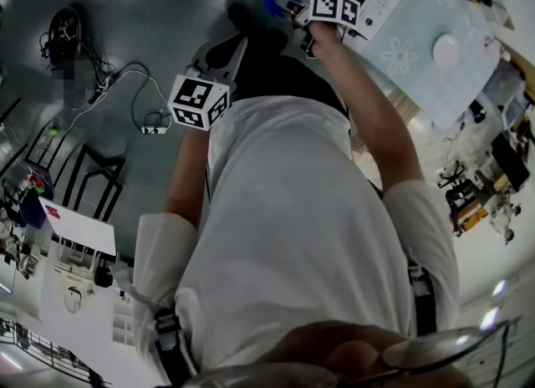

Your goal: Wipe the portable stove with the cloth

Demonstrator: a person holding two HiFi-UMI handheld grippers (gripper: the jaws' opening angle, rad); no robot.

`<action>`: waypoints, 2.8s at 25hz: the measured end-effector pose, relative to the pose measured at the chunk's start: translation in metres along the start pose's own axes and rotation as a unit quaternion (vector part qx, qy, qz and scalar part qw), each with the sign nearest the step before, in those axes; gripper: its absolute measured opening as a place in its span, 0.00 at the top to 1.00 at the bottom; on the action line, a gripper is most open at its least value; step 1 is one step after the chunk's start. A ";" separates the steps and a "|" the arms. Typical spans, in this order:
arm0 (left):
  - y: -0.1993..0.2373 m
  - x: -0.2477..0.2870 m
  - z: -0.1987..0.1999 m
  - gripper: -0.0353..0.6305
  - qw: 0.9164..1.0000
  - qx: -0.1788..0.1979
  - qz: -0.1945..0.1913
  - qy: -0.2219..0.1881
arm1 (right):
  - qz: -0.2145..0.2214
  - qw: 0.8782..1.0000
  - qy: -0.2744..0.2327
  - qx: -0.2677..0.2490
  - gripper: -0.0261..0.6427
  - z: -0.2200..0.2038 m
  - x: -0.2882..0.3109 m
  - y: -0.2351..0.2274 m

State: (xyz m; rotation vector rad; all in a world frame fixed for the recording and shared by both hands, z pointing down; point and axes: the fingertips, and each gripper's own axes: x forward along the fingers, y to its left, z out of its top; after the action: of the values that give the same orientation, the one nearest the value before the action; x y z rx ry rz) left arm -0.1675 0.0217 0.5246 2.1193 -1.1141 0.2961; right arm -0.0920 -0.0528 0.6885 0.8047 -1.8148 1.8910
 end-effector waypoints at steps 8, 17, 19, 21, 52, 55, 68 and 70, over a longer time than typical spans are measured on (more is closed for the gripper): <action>-0.020 0.008 -0.007 0.90 1.000 0.005 -0.003 0.005 | -0.001 1.000 -0.023 0.006 0.79 0.001 -0.021 -0.015; -0.052 0.018 -0.015 0.90 1.000 0.019 -0.015 0.018 | 0.001 0.998 -0.053 0.020 0.79 -0.004 -0.054 -0.037; -0.064 0.021 -0.017 0.90 0.999 0.023 -0.018 0.020 | 0.001 0.998 -0.059 0.022 0.79 -0.006 -0.067 -0.044; -0.070 0.023 -0.019 0.90 0.999 0.025 -0.021 0.023 | 0.000 0.998 -0.063 0.023 0.79 -0.009 -0.073 -0.050; -0.101 0.035 -0.027 0.90 0.995 0.076 -0.048 0.051 | -0.006 0.995 -0.101 0.007 0.79 -0.012 -0.091 -0.075; -0.118 0.033 -0.026 0.90 0.995 0.080 -0.045 0.048 | -0.009 0.995 -0.102 0.000 0.79 -0.016 -0.105 -0.076; -0.135 0.019 -0.011 0.90 0.995 0.090 -0.035 0.024 | -0.011 0.992 -0.124 -0.023 0.79 -0.015 -0.169 -0.058; -0.135 0.019 -0.010 0.90 0.995 0.091 -0.036 0.023 | -0.017 0.991 -0.126 -0.038 0.79 -0.011 -0.183 -0.058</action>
State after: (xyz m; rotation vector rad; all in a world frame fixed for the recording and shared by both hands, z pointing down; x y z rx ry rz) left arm -0.0480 0.0676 0.4755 2.2948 -1.0138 0.4251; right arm 0.0820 -0.0178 0.6147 1.0814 -1.9912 1.7529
